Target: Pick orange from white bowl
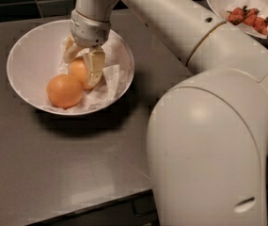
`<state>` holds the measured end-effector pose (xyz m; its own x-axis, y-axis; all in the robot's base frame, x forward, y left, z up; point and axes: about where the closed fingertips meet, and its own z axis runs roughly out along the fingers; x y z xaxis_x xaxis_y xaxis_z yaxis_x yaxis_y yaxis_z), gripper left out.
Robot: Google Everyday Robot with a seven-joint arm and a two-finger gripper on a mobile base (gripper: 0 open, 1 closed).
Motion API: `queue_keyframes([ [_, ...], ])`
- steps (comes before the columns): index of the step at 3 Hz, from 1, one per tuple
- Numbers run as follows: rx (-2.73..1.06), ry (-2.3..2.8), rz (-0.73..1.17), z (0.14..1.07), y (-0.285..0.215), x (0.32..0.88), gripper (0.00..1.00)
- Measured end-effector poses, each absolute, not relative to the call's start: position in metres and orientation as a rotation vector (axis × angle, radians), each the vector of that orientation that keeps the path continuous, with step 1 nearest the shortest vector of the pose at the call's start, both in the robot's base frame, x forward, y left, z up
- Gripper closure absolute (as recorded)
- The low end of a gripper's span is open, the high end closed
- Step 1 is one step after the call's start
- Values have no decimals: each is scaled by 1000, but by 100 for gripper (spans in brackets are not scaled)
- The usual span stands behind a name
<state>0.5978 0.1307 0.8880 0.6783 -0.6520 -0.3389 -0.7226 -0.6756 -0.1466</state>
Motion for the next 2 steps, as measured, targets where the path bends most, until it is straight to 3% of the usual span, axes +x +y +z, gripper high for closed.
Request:
queue_keyframes([
  [2,-2634,1114,368,884,129,601,36],
])
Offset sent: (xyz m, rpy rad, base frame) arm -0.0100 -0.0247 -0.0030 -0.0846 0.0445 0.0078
